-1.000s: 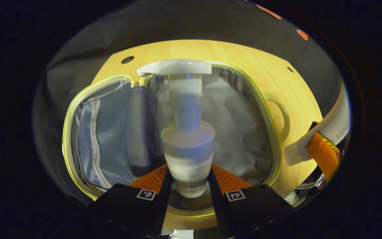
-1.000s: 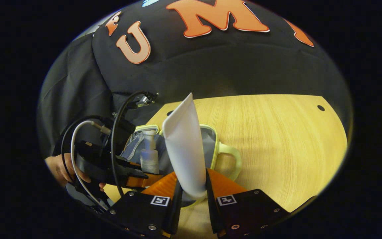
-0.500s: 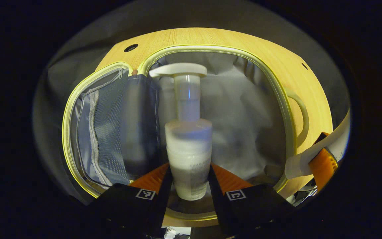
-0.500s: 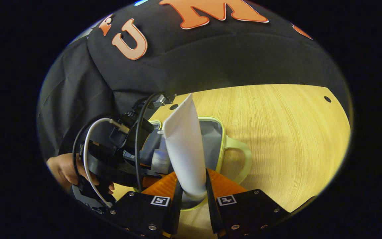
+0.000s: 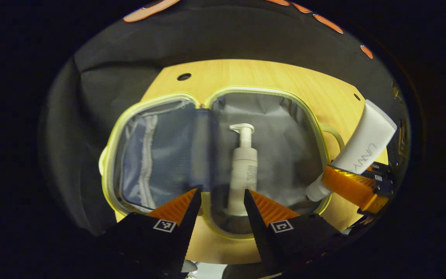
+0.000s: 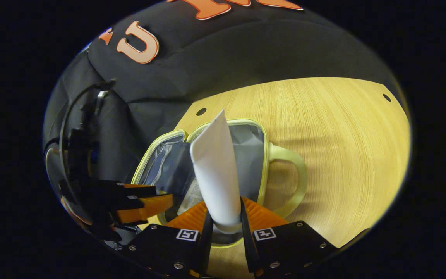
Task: First open the suitcase, pack the skin care products into it, and then close the suitcase.
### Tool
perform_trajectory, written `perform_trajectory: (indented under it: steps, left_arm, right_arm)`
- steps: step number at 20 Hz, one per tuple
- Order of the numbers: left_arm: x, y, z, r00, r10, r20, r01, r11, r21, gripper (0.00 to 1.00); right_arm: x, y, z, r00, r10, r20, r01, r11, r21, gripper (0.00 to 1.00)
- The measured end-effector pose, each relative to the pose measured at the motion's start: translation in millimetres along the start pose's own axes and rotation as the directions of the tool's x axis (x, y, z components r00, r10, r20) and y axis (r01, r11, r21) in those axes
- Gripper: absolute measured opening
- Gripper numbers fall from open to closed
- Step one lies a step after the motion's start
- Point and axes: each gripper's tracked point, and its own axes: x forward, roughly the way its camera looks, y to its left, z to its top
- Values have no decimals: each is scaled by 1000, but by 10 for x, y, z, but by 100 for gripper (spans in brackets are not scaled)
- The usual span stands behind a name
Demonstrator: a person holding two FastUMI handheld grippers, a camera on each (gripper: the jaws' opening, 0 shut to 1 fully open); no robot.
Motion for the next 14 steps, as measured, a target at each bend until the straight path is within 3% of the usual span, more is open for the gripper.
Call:
perform_trajectory:
  steps: [4, 14]
  left_arm:
    - [-142, 316, -74, 998, 51, 33, -50, 998, -24, 73]
    - [-170, 530, -326, 998, 57, 10, -55, 992, -113, 74]
  right_arm:
    - [73, -16, -98, 996, -8, -84, 12, 999, 50, 38]
    - [440, 2, -162, 975, -43, -217, 81, 982, 168, 39]
